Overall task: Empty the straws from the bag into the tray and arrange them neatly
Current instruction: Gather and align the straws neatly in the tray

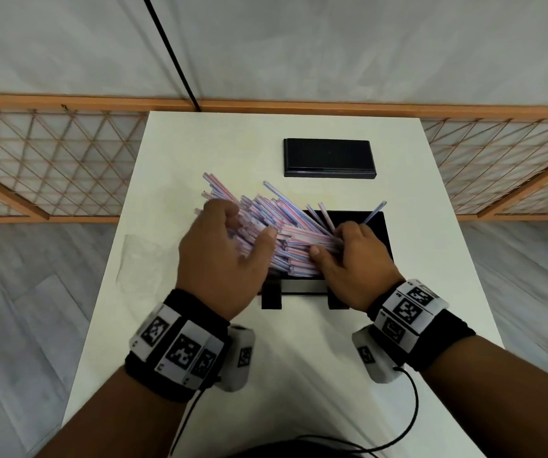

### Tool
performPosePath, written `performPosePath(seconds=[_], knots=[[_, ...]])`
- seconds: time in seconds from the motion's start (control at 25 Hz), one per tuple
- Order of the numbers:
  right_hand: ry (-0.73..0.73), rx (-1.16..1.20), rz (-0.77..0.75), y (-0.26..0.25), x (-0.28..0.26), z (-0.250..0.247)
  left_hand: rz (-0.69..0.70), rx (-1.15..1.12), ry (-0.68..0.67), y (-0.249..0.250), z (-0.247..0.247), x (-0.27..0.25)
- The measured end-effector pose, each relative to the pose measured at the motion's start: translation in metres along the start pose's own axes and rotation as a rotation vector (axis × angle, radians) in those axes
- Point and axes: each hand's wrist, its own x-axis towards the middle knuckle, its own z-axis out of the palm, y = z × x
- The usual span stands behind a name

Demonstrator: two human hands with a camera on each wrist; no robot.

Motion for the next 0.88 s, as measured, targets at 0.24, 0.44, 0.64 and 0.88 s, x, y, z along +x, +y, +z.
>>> performPosePath(seconds=[0.24, 0.44, 0.64, 0.88], knots=[[-0.089, -0.068, 0.201, 0.006, 0.009, -0.013, -0.200, -0.001, 0.177, -0.016, -0.034, 0.025], [-0.138, 0.079, 0.081, 0.001, 0.017, -0.010, -0.789, -0.414, -0.254, -0.023, -0.018, 0.018], [-0.118, 0.104, 0.035, 0.003, 0.017, -0.012, -0.787, -0.672, -0.244, -0.019, -0.002, 0.010], [-0.256, 0.064, -0.021, 0.004, 0.025, -0.001, -0.672, -0.642, -0.251, -0.012, 0.009, 0.015]])
